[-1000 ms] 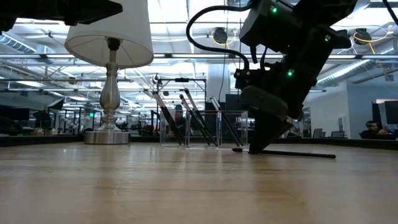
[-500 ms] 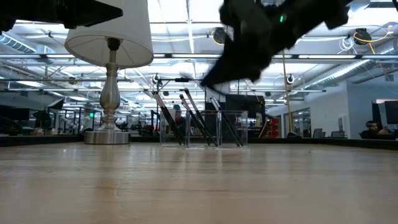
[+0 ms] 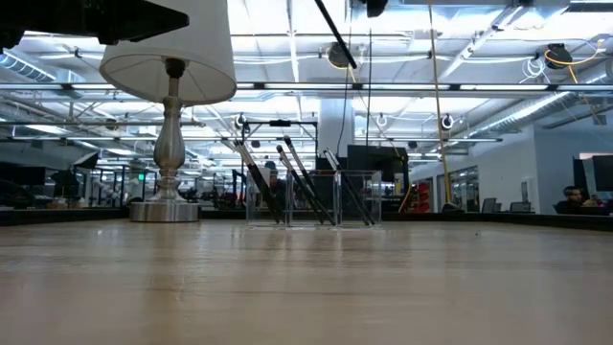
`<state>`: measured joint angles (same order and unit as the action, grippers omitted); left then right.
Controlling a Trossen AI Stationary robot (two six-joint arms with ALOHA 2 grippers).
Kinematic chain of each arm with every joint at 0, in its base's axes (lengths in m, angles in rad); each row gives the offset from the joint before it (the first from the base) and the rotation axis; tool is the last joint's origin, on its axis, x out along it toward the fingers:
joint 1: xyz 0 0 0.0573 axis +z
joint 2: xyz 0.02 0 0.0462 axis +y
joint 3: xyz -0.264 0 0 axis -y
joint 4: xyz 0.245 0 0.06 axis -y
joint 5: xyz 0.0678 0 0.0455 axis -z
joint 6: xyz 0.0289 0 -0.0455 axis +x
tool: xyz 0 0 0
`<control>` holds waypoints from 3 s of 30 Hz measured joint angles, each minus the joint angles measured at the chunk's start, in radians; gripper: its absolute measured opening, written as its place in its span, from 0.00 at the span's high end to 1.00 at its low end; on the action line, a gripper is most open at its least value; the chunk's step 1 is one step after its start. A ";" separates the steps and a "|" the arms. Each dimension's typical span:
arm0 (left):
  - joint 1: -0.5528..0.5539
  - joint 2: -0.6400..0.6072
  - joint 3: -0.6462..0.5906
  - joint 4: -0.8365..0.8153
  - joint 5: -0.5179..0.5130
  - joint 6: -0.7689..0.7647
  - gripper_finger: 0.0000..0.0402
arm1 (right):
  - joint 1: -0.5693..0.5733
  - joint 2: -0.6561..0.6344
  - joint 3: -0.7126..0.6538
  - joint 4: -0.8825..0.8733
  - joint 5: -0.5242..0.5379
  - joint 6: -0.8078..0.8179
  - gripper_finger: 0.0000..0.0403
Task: Put items in baskets/containers
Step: Put the brow brush into the transparent organizer
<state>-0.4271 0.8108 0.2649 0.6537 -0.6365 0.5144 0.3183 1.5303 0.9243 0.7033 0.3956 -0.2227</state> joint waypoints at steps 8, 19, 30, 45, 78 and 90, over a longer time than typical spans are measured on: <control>0.000 0.000 0.000 0.000 0.003 0.006 0.77 | -0.039 0.021 -0.254 0.507 -0.105 -0.028 1.00; 0.000 0.000 0.000 0.001 0.003 0.006 0.77 | -0.050 0.019 -0.301 0.579 -0.111 0.007 1.00; 0.000 0.000 0.000 0.038 0.014 0.004 0.77 | -0.050 0.020 -0.301 0.547 -0.113 0.028 1.00; 0.000 0.000 0.000 0.038 0.013 -0.053 0.77 | -0.055 0.020 -0.301 0.548 -0.237 0.011 1.00; 0.000 0.000 0.000 0.014 0.013 -0.073 0.77 | -0.103 0.020 -0.301 0.518 -0.241 0.072 1.00; 0.000 0.000 0.000 0.015 0.013 -0.065 0.77 | -0.087 0.020 -0.300 0.527 -0.018 0.054 1.00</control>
<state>-0.4271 0.8112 0.2649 0.6685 -0.6235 0.4496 0.2310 1.5499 0.6244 1.2304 0.3773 -0.1692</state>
